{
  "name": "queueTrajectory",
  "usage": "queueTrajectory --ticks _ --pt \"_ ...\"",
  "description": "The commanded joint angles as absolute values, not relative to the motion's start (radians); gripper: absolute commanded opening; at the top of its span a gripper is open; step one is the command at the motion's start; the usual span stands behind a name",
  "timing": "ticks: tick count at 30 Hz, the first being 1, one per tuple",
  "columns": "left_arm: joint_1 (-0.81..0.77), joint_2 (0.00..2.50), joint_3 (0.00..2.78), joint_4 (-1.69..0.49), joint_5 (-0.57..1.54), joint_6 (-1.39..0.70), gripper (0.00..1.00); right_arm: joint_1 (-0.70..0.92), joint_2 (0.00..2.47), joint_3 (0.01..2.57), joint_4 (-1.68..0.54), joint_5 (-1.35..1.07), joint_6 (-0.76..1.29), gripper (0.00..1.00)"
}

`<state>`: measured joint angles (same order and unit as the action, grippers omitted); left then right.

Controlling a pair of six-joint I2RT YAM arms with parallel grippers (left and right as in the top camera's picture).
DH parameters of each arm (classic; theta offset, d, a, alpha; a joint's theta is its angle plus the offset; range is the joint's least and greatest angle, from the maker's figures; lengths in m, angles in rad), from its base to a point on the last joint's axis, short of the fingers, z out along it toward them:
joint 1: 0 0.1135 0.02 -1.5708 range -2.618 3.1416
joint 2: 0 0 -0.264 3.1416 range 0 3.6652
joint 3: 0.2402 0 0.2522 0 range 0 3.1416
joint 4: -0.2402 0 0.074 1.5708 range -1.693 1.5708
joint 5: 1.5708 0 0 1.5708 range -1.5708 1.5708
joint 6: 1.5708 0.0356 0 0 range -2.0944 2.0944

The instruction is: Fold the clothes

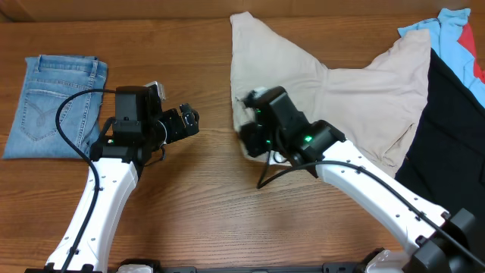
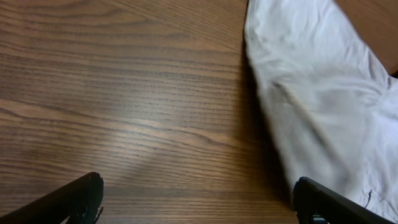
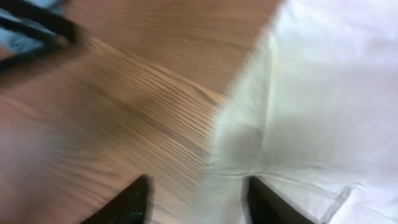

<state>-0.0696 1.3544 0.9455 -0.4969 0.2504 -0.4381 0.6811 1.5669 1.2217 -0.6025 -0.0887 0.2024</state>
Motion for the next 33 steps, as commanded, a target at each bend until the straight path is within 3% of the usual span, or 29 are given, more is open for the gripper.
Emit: queueTrajectory --ticks 1,5,6,10,15,29,33 --pt "-0.064 1.338 0.973 -0.510 0.257 -0.415 1.00 0.677 1.556 1.239 -0.637 -0.094 0.207 0.80" --pt "-0.067 1.339 0.973 -0.540 0.276 -0.415 1.00 0.669 1.556 1.238 -0.750 0.004 0.207 0.99" --pt "-0.069 1.339 0.973 -0.548 0.297 -0.415 1.00 0.665 1.556 1.238 -0.780 0.058 0.207 1.00" --pt "-0.123 1.347 0.970 -0.576 0.345 -0.415 0.99 0.625 1.556 1.239 -0.845 0.221 0.256 1.00" --pt "-0.243 1.393 0.970 -0.548 0.323 -0.417 1.00 0.530 1.531 1.240 -0.848 0.228 0.343 1.00" --pt "-0.438 1.742 0.970 -0.379 0.350 -0.732 1.00 0.268 1.390 1.239 -0.942 0.226 0.360 1.00" --pt "-0.466 1.820 0.970 -0.323 0.356 -0.743 0.88 0.253 1.390 1.239 -0.960 0.227 0.360 1.00"
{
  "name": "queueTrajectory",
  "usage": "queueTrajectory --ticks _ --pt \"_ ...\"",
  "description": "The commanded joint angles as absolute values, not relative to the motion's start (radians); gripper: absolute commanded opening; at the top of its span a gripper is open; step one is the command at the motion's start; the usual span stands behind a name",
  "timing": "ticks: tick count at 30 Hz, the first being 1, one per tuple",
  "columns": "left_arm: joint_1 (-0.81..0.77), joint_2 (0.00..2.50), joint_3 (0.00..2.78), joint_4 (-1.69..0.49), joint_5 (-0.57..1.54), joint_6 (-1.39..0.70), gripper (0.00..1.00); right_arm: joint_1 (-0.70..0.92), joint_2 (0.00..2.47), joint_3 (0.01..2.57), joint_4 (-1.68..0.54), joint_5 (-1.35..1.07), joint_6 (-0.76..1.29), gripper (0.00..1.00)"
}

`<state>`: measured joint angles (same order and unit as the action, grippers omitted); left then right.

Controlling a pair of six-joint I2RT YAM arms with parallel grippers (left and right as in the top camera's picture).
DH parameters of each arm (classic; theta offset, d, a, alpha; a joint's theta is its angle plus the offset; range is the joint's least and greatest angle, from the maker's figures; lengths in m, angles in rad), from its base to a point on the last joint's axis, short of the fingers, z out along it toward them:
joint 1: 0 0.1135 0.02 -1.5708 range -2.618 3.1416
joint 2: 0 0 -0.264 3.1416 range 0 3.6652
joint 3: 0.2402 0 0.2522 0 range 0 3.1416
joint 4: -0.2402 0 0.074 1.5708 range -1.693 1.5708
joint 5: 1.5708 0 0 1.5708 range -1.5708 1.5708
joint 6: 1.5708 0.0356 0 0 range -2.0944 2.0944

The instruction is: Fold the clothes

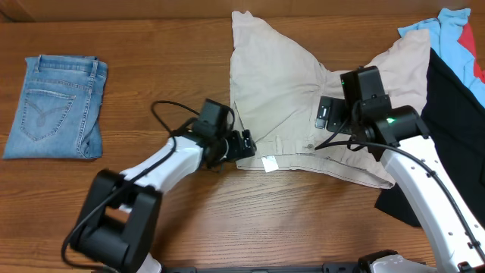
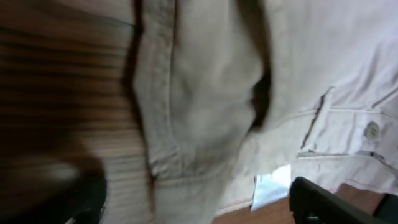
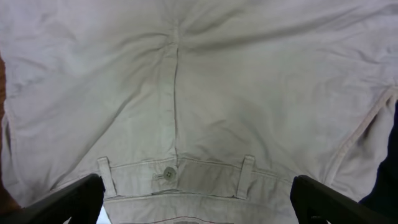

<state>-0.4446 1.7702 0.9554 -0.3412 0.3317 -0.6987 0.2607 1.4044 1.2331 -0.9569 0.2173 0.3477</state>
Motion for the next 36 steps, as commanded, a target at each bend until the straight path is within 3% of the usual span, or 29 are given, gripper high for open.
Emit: queueTrajectory --ticks 1,3,6,11,15,18,19,20,21,25,28,32,36 --pt "-0.467 1.832 0.970 -0.319 0.357 -0.748 0.79 0.253 1.390 1.239 -0.961 0.227 0.360 1.00" --pt "-0.466 1.849 0.970 -0.320 0.357 -0.757 0.58 0.253 1.390 1.239 -0.961 0.227 0.360 1.00" --pt "-0.462 1.850 0.970 -0.321 0.357 -0.756 0.04 0.253 1.390 1.239 -0.961 0.227 0.360 1.00" --pt "-0.383 1.763 0.996 -0.382 0.254 -0.652 0.04 0.253 1.390 1.239 -0.969 0.228 0.360 1.00" --pt "-0.211 1.631 1.126 -0.516 0.063 -0.471 0.04 0.253 1.390 1.239 -0.977 0.228 0.360 1.00" --pt "-0.054 1.594 1.270 -0.543 0.051 -0.395 0.04 0.253 1.390 1.239 -0.976 0.227 0.360 1.00" --pt "0.001 1.595 1.327 -0.553 0.076 -0.395 0.13 0.253 1.390 1.239 -0.975 0.227 0.360 1.00" --pt "0.044 1.599 1.368 -0.561 0.110 -0.395 0.48 0.253 1.390 1.239 -0.975 0.227 0.360 1.00" --pt "0.091 1.605 1.411 -0.575 0.165 -0.396 1.00 0.253 1.390 1.239 -0.976 0.227 0.360 1.00" --pt "0.183 1.608 1.454 -0.679 0.355 -0.396 1.00 0.253 1.390 1.239 -0.976 0.226 0.360 1.00" --pt "0.186 1.610 1.436 -0.838 0.386 -0.395 1.00 0.253 1.390 1.239 -0.975 0.227 0.360 1.00" --pt "0.136 1.615 1.376 -1.001 0.389 -0.397 1.00 0.253 1.390 1.239 -0.975 0.228 0.360 1.00" --pt "0.039 1.615 1.264 -1.001 0.450 -0.435 1.00 0.253 1.390 1.239 -0.974 0.228 0.360 1.00"
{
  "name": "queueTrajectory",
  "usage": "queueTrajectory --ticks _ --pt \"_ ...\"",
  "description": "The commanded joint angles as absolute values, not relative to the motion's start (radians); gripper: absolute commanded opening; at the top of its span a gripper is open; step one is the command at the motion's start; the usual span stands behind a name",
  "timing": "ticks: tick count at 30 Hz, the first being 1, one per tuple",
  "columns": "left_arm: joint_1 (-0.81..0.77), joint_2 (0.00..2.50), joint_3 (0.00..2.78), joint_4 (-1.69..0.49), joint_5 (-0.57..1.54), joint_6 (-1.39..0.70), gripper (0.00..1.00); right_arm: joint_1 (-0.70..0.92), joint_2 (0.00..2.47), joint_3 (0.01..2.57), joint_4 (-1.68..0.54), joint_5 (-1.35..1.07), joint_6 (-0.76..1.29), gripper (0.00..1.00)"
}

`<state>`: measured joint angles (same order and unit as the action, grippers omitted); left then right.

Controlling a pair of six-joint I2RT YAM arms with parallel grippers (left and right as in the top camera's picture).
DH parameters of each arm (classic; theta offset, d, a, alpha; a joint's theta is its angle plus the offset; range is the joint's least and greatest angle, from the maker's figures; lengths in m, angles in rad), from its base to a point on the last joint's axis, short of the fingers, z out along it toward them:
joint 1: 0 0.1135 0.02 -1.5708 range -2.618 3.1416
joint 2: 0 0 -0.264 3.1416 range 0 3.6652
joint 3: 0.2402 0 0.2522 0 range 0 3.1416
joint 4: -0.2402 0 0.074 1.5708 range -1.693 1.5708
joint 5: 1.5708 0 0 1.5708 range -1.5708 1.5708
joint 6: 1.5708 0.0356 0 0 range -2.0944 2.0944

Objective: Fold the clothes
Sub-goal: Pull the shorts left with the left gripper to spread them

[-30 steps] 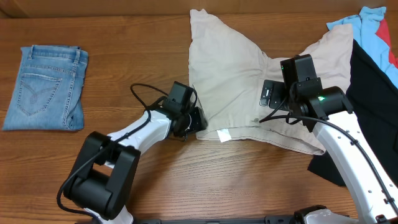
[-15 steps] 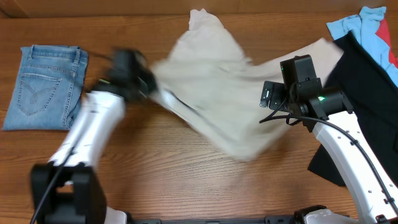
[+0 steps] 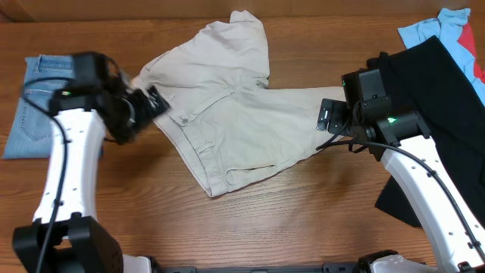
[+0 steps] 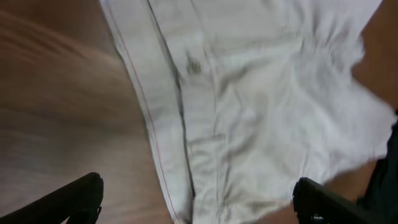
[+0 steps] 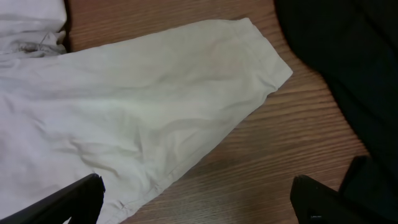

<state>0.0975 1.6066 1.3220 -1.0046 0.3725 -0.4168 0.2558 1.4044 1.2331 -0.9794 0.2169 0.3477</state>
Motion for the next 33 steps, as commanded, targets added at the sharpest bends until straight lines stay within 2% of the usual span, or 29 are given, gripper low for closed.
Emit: queueTrajectory --ticks 1,7,10,13,20,21,22,23,25,26,29,33 --pt "0.006 1.616 1.227 -0.987 0.469 -0.464 1.00 0.253 1.390 1.239 -0.975 0.228 0.360 1.00" --pt "-0.160 1.616 1.038 -0.860 0.472 -0.642 0.99 0.253 1.390 1.239 -0.975 0.228 0.360 1.00" --pt "-0.252 1.616 0.949 -0.778 0.472 -0.754 0.90 0.253 1.390 1.239 -0.976 0.228 0.360 1.00" --pt "-0.329 1.616 0.889 -0.728 0.455 -0.825 0.87 0.253 1.390 1.239 -0.976 0.228 0.360 1.00" --pt "-0.368 1.616 0.838 -0.693 0.409 -0.907 0.88 0.253 1.390 1.239 -0.979 0.228 0.360 1.00" --pt "-0.368 1.616 0.834 -0.686 0.398 -0.907 0.82 0.253 1.390 1.239 -0.981 0.228 0.360 1.00" --pt "-0.368 1.616 0.833 -0.677 0.389 -0.907 0.70 0.253 1.390 1.239 -0.982 0.228 0.360 1.00" --pt "-0.368 1.616 0.832 -0.664 0.385 -0.907 0.54 0.253 1.390 1.239 -0.982 0.228 0.360 1.00" --pt "-0.368 1.616 0.833 -0.638 0.386 -0.906 0.09 0.253 1.390 1.239 -0.982 0.228 0.360 1.00" --pt "-0.368 1.616 0.833 -0.633 0.385 -0.906 0.04 0.253 1.390 1.239 -0.982 0.228 0.360 1.00" --pt "-0.335 1.613 0.834 -0.650 0.369 -0.886 0.04 0.253 1.390 1.239 -0.984 0.228 0.360 1.00" --pt "-0.179 1.591 0.873 -0.781 0.233 -0.783 0.04 0.251 1.390 1.239 -0.985 0.228 0.360 1.00"
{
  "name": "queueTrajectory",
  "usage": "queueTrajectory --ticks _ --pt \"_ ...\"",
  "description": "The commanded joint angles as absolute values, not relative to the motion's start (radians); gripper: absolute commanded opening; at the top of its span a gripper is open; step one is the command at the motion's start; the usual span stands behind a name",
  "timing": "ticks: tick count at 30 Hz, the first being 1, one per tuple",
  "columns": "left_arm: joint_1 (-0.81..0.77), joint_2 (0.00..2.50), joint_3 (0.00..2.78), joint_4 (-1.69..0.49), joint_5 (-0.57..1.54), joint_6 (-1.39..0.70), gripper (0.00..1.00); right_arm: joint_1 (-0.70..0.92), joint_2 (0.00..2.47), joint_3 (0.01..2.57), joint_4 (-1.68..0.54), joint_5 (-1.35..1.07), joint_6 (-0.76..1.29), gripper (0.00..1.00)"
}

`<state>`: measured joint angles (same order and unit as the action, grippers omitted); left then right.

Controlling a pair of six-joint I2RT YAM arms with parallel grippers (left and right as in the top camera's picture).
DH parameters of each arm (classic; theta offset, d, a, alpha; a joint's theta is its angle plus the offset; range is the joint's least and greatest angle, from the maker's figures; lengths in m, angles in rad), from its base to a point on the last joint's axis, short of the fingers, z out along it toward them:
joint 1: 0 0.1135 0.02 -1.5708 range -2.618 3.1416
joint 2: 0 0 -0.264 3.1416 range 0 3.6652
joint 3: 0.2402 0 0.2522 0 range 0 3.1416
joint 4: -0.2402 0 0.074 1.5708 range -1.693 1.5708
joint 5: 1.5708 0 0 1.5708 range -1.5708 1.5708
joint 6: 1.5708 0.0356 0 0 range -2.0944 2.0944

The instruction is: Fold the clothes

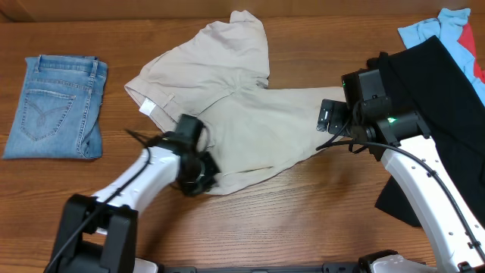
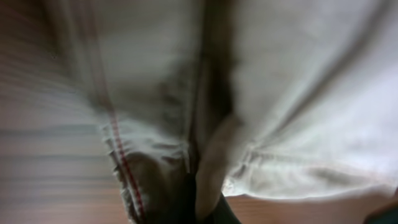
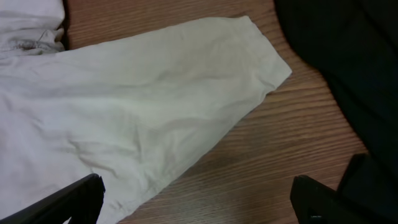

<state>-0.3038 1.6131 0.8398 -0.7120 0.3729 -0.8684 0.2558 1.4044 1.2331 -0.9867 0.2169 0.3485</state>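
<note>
Beige shorts [image 1: 227, 114] lie spread across the middle of the table, a white label showing at their left edge. My left gripper [image 1: 201, 180] sits at the shorts' front corner. In the blurred left wrist view it [image 2: 202, 208] is shut on a fold of the beige cloth beside a red-stitched hem. My right gripper [image 1: 327, 117] hovers over the end of the right leg [image 3: 155, 99]. Its fingers stand wide open with nothing between them [image 3: 198, 208].
Folded blue jeans [image 1: 57, 106] lie at the far left. A black garment [image 1: 447, 114] lies at the right, close to the right gripper and also in the right wrist view [image 3: 348, 62]. A light blue and red garment [image 1: 455, 30] sits at the back right corner.
My left gripper was open, high at the shorts' left side near the jeans. It is now low at their front corner, shut on the cloth. The right arm has not moved.
The shorts first lay at the back right with my right gripper at their left edge and my left open over bare wood. Then my left was at the waistband. Later the shorts lay further left and turned, both grippers open. Now my left grips the front corner.
</note>
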Motion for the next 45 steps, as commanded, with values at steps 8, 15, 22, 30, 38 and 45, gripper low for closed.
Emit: queueTrajectory --ticks 8,15,22,30,38,45 --pt "0.260 1.568 1.084 -0.954 0.171 -0.533 0.04 0.251 1.412 1.234 -0.999 0.162 0.360 1.00" --pt "0.287 1.568 1.082 -1.082 0.101 -0.490 0.04 0.251 1.504 1.207 -0.982 0.052 0.343 1.00" --pt "0.288 1.568 1.082 -1.194 -0.153 -0.535 0.04 0.251 1.598 1.207 -0.757 -0.159 0.144 1.00" --pt "0.288 1.568 1.082 -1.180 -0.171 -0.546 0.04 0.252 1.649 1.207 -0.574 -0.162 0.145 1.00" --pt "0.288 1.568 1.082 -1.229 -0.372 -0.628 0.04 0.252 1.714 1.200 -0.532 -0.250 0.123 1.00" --pt "0.287 1.568 1.082 -1.191 -0.300 -0.625 0.05 0.263 1.812 1.200 -0.316 -0.384 0.127 1.00"
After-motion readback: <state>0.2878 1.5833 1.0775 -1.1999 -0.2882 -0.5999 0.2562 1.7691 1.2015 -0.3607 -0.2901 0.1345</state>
